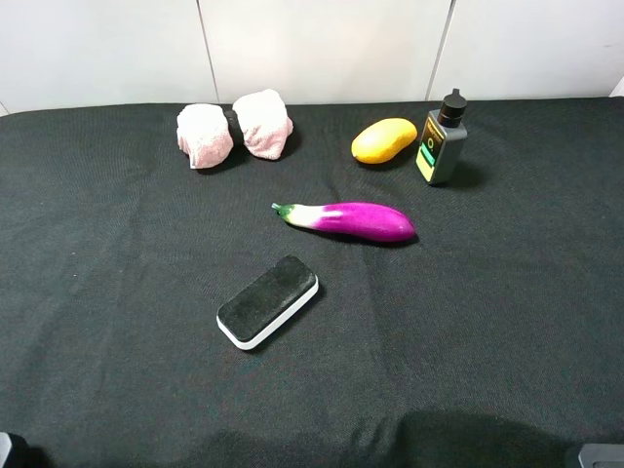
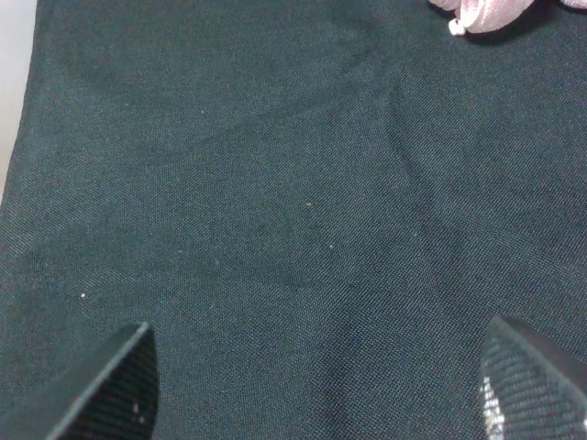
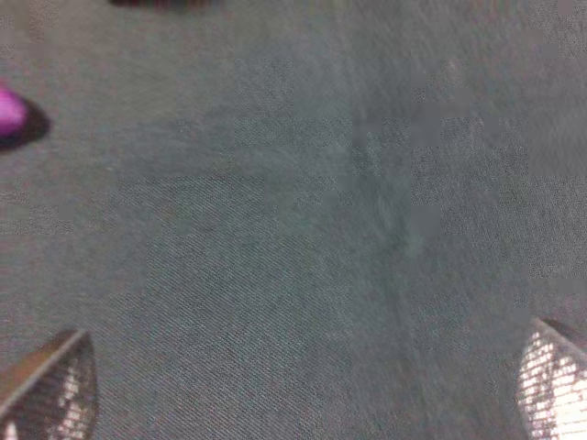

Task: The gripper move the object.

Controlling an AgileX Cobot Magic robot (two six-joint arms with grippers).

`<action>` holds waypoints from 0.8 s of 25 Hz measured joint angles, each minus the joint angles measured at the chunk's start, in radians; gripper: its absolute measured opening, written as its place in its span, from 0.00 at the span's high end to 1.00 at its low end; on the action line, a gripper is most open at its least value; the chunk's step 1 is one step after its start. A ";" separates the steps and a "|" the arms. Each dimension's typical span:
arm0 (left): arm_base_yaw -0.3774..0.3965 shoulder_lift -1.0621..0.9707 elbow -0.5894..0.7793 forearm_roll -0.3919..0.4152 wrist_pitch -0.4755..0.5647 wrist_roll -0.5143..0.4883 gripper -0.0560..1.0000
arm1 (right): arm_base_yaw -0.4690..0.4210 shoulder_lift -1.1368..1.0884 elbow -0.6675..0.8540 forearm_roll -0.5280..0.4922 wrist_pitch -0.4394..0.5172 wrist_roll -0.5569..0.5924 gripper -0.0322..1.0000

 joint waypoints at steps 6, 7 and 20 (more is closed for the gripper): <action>0.000 0.000 0.000 0.000 0.000 0.000 0.28 | 0.057 -0.115 0.000 -0.008 -0.012 0.000 0.30; 0.000 0.000 0.000 0.000 0.000 0.000 0.28 | 0.057 -0.133 0.000 -0.008 -0.013 0.000 0.30; 0.000 0.000 0.000 0.000 0.000 0.000 0.28 | 0.106 -0.324 0.003 -0.007 -0.014 -0.004 0.30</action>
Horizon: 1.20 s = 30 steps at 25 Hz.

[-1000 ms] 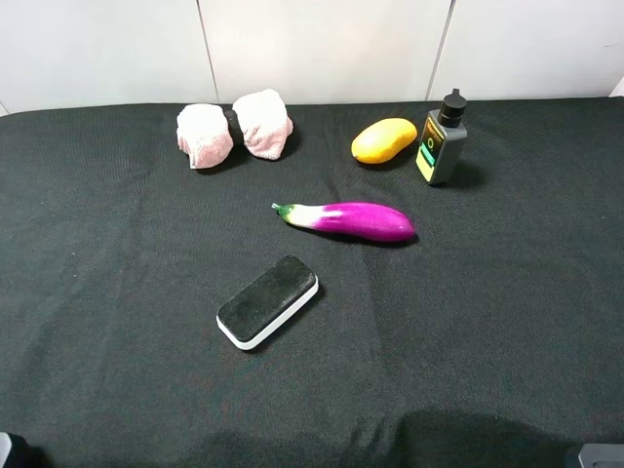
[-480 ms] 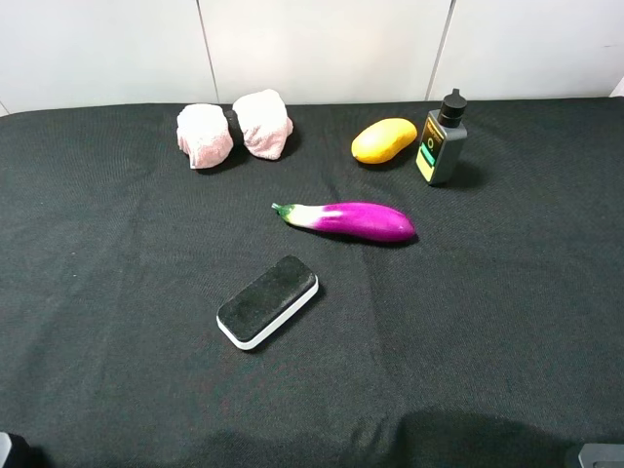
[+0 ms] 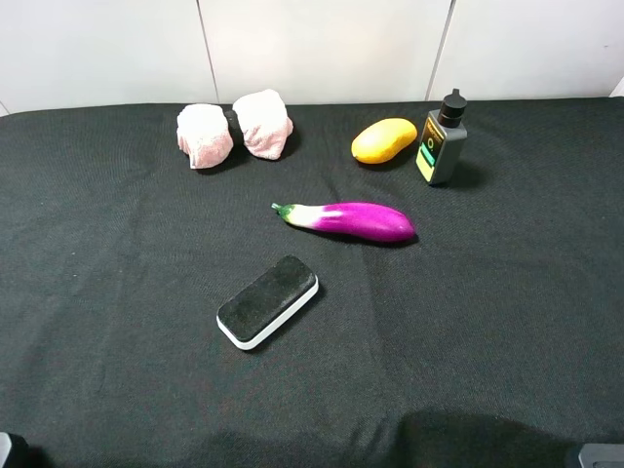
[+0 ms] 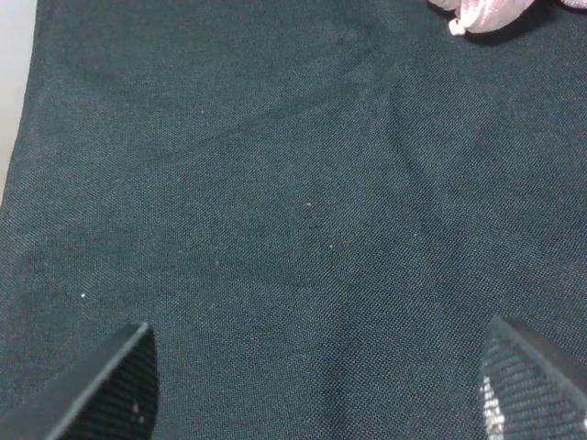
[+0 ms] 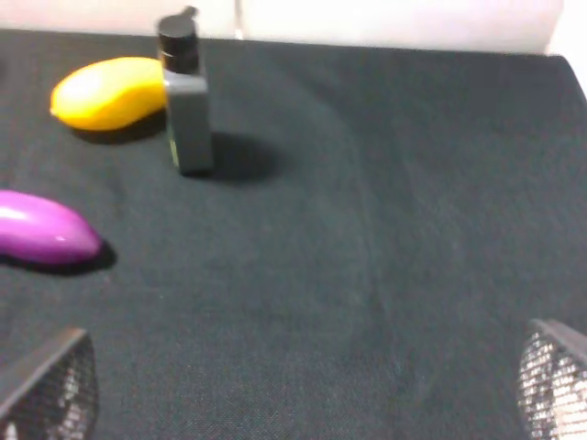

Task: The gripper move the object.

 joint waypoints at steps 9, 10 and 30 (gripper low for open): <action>0.000 0.000 0.000 0.000 0.000 0.000 0.28 | 0.032 0.000 0.002 -0.014 -0.004 0.004 0.30; 0.000 0.000 0.000 0.000 0.000 0.000 0.28 | 0.032 -0.001 0.002 -0.015 -0.004 0.004 0.30; 0.000 0.000 0.000 0.000 0.000 0.000 0.28 | 0.032 -0.001 0.002 -0.016 -0.004 0.005 0.30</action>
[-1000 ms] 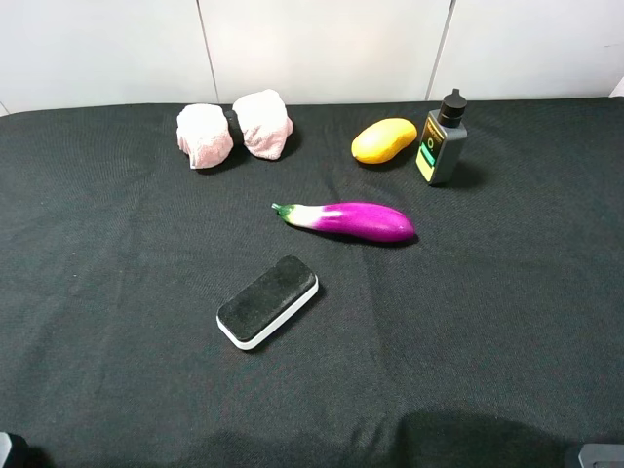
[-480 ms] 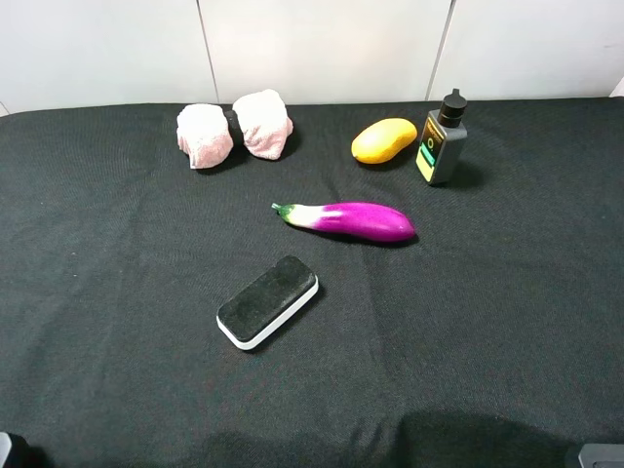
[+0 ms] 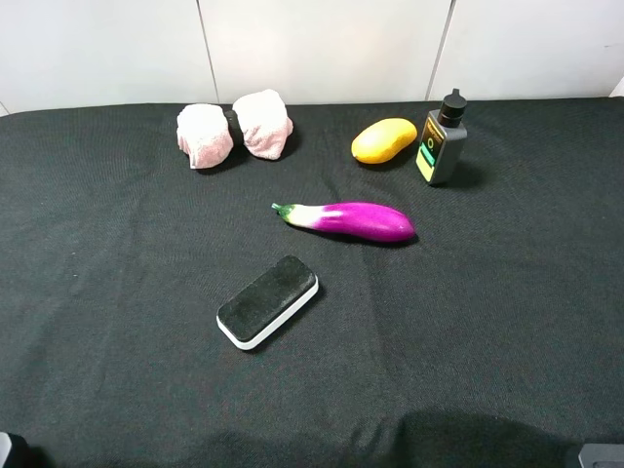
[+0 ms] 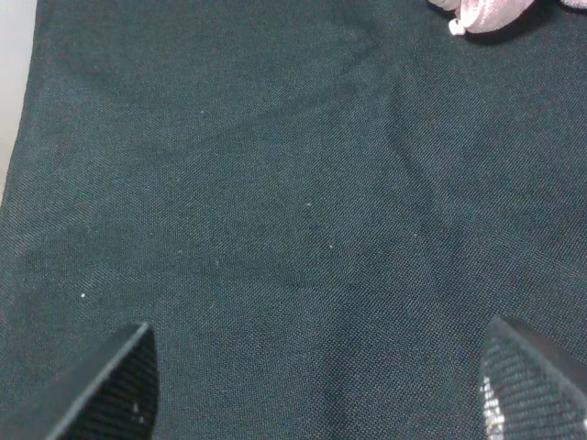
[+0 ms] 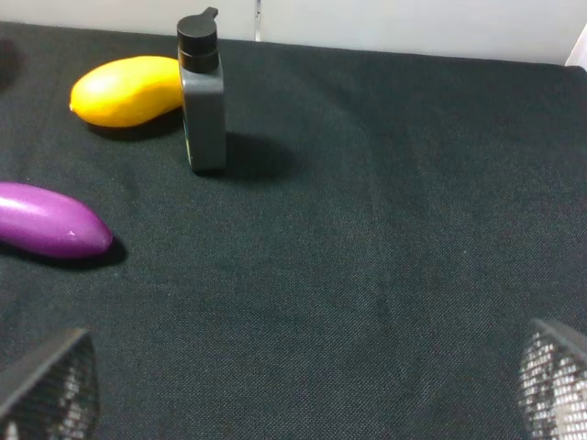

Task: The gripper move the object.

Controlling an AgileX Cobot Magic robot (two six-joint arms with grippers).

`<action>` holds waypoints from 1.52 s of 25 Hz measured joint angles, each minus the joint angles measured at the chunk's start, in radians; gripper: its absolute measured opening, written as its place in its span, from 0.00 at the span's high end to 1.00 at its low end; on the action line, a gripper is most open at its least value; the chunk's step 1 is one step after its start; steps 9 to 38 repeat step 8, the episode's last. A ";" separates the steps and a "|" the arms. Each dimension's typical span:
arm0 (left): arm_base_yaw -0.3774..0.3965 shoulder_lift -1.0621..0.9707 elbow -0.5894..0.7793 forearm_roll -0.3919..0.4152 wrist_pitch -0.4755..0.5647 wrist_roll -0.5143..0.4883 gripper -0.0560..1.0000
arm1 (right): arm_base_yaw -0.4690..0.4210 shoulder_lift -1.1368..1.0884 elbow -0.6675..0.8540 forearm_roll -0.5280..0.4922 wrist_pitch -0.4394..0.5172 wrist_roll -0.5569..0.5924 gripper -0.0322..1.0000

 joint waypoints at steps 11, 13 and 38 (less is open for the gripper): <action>0.000 0.000 0.000 0.000 0.000 0.000 0.28 | 0.000 0.000 0.000 0.000 0.000 0.001 0.30; 0.000 0.000 0.000 0.000 0.000 0.000 0.28 | 0.000 0.000 0.000 0.000 0.000 0.001 0.30; 0.000 0.000 0.000 0.000 0.000 0.000 0.28 | 0.000 0.000 0.000 0.000 0.000 0.001 0.30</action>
